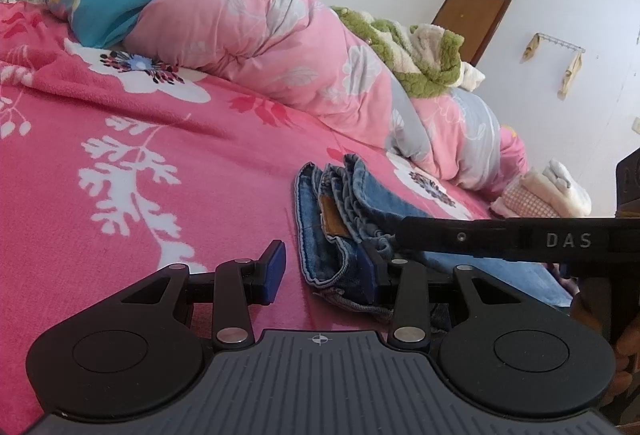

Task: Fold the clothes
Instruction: 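Press the folded jeans leg end with the right gripper beside the left gripper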

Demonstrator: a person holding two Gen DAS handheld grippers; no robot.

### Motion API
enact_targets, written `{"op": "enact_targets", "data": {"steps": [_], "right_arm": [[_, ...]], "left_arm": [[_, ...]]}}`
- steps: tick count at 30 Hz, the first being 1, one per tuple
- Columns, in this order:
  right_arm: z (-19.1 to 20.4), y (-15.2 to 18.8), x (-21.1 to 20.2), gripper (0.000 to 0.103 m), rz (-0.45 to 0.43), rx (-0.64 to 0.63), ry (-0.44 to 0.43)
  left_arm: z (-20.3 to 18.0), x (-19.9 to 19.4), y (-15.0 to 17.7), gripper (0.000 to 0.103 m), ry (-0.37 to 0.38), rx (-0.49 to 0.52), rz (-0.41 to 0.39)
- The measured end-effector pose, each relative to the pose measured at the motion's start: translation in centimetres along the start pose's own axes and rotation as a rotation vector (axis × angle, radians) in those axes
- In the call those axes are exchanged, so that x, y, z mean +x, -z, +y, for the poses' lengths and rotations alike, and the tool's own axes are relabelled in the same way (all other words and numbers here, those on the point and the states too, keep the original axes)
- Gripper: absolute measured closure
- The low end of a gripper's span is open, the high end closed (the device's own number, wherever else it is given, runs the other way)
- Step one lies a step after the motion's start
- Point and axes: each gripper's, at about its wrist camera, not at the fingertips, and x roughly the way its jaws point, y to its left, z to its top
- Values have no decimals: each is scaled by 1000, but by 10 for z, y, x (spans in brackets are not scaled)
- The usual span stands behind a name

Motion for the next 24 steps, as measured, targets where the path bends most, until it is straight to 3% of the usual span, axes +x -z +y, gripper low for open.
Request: {"op": "enact_targets", "data": {"steps": [4,10,14,20,22,24], "right_arm": [[-5,-2,-12,84,-29,22,-9],[-36,5,-47,83,-96,121,10],[-66,19,-70,83,-122,208,58],[-106,40,-101,83,-161,314,155],[-120,44,-115,83,-193,342,204],[-135,46,-129,83,-229,363,265]], "left_arm": [[-2,-4,-1,64,-9,9,-27],[-15,-19,-14,64,-12,19,-112],[-47,-19,-32,64,30,84,-148],[-98,21,-38,64,103,176,-61],[-102,41,-31,64,75,177,-13],[-94,59,-24,64,-16,157,45]]}}
